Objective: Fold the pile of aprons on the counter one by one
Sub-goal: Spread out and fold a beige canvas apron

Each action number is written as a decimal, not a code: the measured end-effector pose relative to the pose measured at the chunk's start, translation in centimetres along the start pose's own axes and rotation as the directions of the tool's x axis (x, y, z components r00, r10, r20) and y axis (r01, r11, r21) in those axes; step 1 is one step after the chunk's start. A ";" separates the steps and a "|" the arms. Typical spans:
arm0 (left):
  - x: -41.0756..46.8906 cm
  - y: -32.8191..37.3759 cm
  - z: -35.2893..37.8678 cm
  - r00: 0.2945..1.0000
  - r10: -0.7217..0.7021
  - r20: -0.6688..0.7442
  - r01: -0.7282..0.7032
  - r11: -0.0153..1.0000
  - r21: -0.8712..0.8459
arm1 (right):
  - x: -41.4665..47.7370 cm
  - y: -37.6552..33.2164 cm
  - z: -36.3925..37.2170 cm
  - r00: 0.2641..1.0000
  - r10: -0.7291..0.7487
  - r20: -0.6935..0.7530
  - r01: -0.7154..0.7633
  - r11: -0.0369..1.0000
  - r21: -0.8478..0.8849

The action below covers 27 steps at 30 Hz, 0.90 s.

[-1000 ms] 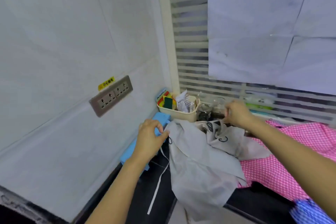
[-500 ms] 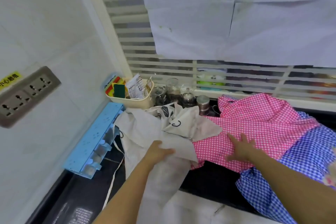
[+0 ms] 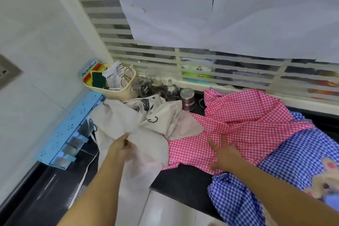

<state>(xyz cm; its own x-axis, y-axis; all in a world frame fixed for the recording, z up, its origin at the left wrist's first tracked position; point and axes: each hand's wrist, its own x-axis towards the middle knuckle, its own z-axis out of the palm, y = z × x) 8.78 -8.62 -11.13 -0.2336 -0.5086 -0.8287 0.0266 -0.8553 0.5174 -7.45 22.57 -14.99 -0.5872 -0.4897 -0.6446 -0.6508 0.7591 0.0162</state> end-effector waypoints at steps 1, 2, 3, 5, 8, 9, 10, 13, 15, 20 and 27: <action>-0.7 0.5 0.6 0.998 0.062 0.030 -0.063 0.998 0.010 | 0.2 0.1 -0.1 1.000 -0.022 0.021 0.022 1.000 -0.005; -1.7 0.9 1.6 0.988 0.141 0.063 -0.144 0.989 0.042 | -0.1 0.1 -0.5 0.998 -0.026 0.056 0.025 1.000 0.014; -3.3 1.3 2.8 0.965 0.231 0.126 -0.242 0.967 0.080 | 0.0 0.1 -1.2 0.995 -0.028 0.098 0.023 0.998 0.057; -6.8 1.7 5.4 0.885 0.344 0.315 -0.406 0.900 0.157 | -1.0 -0.1 -3.9 0.977 -0.052 0.209 -0.002 0.968 0.250; -11.9 1.3 9.1 0.748 0.340 0.570 -0.542 0.809 0.228 | -4.1 -1.7 -9.5 0.976 -0.217 0.017 0.155 0.748 0.645; -13.2 1.0 10.1 0.701 0.301 0.646 -0.555 0.799 0.231 | -5.1 -2.3 -11.3 0.965 -0.233 -0.122 0.245 0.627 0.739; -14.5 0.8 11.0 0.661 0.264 0.702 -0.562 0.794 0.231 | -5.8 -3.4 -12.8 0.938 -0.233 -0.258 0.343 0.502 0.794; -18.0 0.2 13.0 0.539 0.166 0.826 -0.535 0.825 0.184 | -7.6 -5.8 -16.3 0.848 -0.236 -0.474 0.524 0.248 0.815; -20.2 0.0 13.7 0.453 0.153 0.878 -0.505 0.856 0.111 | -8.4 -5.6 -18.0 0.807 -0.201 -0.556 0.590 0.214 0.778; -21.5 -0.6 13.1 0.598 0.142 0.789 -0.336 0.938 0.085 | -11.1 -1.4 -20.7 0.679 0.006 -0.734 0.629 0.510 0.587; -15.6 -8.1 11.0 0.850 -0.179 0.495 0.250 0.965 -0.081 | -15.8 5.8 -21.2 0.698 0.028 -0.716 0.562 0.597 0.572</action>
<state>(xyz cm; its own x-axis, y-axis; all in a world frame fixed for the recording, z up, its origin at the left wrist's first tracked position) 1.50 7.32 -0.04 -0.6847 -0.2307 -0.6914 0.0463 -0.9604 0.2746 -12.10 25.63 11.49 -0.7727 -0.6272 0.0975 -0.4435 0.4236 -0.7899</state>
